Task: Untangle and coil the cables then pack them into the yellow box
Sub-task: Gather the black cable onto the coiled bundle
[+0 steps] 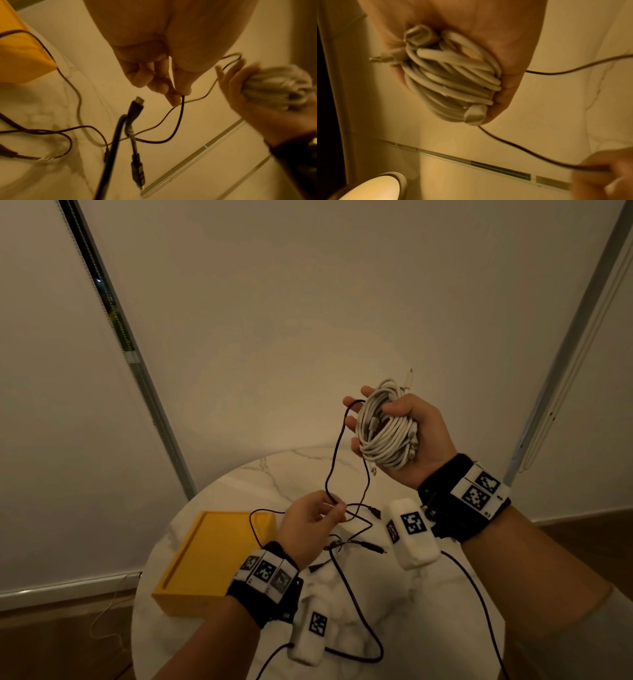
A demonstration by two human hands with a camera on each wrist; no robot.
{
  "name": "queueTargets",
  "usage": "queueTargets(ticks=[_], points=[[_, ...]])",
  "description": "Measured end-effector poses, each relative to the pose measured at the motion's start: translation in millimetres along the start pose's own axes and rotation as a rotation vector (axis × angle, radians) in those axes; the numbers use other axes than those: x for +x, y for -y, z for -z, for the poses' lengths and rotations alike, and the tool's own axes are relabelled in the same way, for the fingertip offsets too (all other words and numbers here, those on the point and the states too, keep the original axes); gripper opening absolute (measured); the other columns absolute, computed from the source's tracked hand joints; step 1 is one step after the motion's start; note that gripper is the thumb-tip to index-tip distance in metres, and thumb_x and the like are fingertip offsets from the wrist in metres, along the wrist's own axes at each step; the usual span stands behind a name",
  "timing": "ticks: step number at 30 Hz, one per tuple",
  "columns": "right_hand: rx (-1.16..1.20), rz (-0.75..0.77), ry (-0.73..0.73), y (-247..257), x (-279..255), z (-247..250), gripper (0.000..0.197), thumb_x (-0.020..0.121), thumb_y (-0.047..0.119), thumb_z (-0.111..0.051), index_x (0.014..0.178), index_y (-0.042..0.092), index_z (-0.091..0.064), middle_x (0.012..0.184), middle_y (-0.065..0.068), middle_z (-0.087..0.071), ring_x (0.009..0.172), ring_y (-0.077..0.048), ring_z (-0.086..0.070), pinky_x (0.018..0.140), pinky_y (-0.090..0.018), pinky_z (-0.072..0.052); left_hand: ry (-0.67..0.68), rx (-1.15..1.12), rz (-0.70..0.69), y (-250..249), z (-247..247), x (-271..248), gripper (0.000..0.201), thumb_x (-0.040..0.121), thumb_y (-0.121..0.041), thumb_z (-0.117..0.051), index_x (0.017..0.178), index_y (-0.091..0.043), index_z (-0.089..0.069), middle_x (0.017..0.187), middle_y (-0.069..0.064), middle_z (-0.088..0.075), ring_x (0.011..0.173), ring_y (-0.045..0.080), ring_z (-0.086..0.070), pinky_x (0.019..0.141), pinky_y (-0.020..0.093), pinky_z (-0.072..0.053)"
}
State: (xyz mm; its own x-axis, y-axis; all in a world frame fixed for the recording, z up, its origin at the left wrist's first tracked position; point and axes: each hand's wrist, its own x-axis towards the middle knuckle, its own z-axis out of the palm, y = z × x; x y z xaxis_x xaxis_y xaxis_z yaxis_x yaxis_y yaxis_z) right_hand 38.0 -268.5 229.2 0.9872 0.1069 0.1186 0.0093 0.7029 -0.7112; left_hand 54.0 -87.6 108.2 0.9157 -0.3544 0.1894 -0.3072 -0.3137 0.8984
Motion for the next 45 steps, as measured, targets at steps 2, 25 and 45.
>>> queueTargets(ticks=[2,25,45], points=[[-0.062,0.003,-0.059,-3.8,-2.8,8.9,0.054,0.073,0.011,-0.056,0.127,0.016,-0.054,0.125,-0.015,-0.06,0.089,-0.026,-0.069,0.069,-0.038,-0.058,-0.02,-0.057,0.036,-5.2,8.1,3.8,0.012,0.099,-0.023,-0.058,0.093,-0.015,-0.064,0.081,-0.003,-0.074,0.067,0.003,-0.065,0.059,0.02,-0.05],[-0.282,0.006,-0.299,-116.3,-73.4,68.6,0.067,0.06,-0.002,-0.068,0.126,0.001,-0.054,0.111,-0.024,-0.066,0.086,-0.037,-0.071,0.059,-0.043,-0.06,-0.308,-0.852,0.138,-54.4,56.8,5.8,0.017,0.102,-0.019,-0.053,0.091,-0.008,-0.058,0.091,0.013,-0.075,0.09,0.025,-0.074,0.082,0.034,-0.061],[0.026,-0.033,-0.203,-147.4,-78.4,62.1,0.063,0.051,0.009,-0.077,0.111,-0.01,-0.066,0.102,-0.026,-0.066,0.085,-0.038,-0.067,0.067,-0.048,-0.058,-0.189,-0.374,0.199,-7.4,3.6,-48.8,0.028,0.104,-0.031,-0.047,0.106,-0.011,-0.066,0.095,0.006,-0.076,0.092,0.019,-0.073,0.085,0.035,-0.059]])
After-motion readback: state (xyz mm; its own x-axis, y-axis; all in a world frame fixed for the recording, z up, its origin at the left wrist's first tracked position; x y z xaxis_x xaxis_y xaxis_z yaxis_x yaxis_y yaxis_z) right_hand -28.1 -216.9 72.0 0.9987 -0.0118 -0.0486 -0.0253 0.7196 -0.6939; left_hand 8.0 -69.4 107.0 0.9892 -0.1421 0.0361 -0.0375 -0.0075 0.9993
